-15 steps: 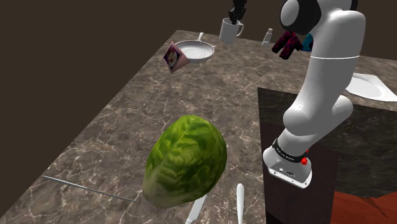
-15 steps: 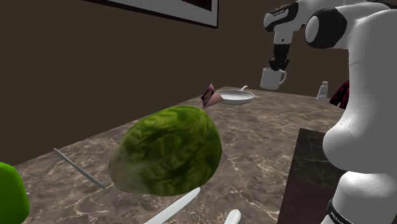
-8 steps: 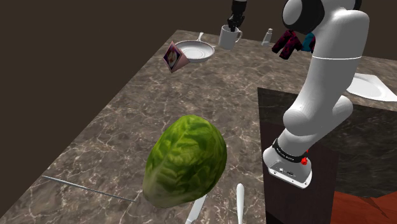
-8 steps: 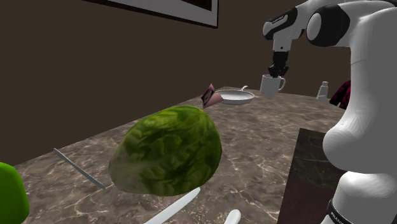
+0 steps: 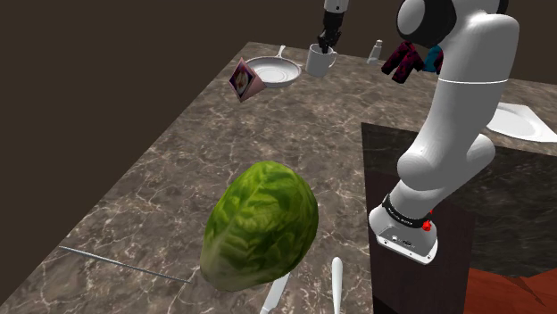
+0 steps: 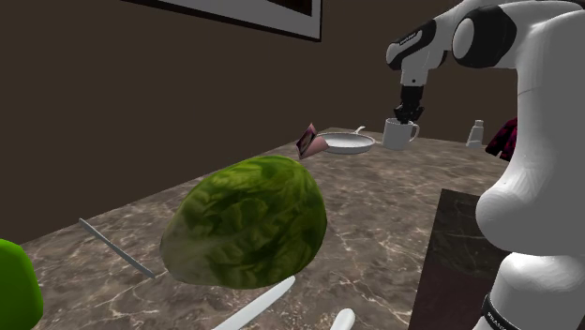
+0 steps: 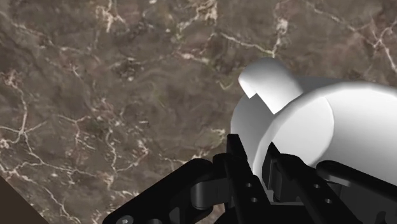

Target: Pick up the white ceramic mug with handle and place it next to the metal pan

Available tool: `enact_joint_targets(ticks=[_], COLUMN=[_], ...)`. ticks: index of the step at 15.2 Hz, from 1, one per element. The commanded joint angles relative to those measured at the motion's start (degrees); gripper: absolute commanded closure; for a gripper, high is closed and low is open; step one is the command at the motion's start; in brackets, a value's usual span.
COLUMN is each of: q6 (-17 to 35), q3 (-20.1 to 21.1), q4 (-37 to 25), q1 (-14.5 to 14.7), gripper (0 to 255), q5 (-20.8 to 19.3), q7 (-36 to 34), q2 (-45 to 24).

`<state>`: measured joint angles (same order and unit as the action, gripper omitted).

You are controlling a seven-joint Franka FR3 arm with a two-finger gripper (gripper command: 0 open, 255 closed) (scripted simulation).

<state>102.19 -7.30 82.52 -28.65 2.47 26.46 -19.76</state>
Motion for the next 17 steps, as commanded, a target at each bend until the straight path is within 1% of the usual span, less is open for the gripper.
enact_joint_targets(ticks=[1, 5, 6, 11, 15, 17], q6=[0.23, 0.23, 0.22, 0.22, -7.41, -7.4], q3=[0.0, 0.0, 0.0, 0.0, -0.06, -0.06], q4=[0.22, 0.22, 0.21, 0.22, -8.09, -8.08], q1=[0.01, 0.01, 0.01, 0.01, -0.24, -0.24], gripper=[255, 255, 0, 0, 0, 0], q5=[0.0, 0.0, 0.0, 0.0, 0.05, 0.05], q7=[0.0, 0.0, 0.0, 0.0, -0.04, -0.05], q2=[0.05, 0.05, 0.04, 0.05, -0.63, -0.62])
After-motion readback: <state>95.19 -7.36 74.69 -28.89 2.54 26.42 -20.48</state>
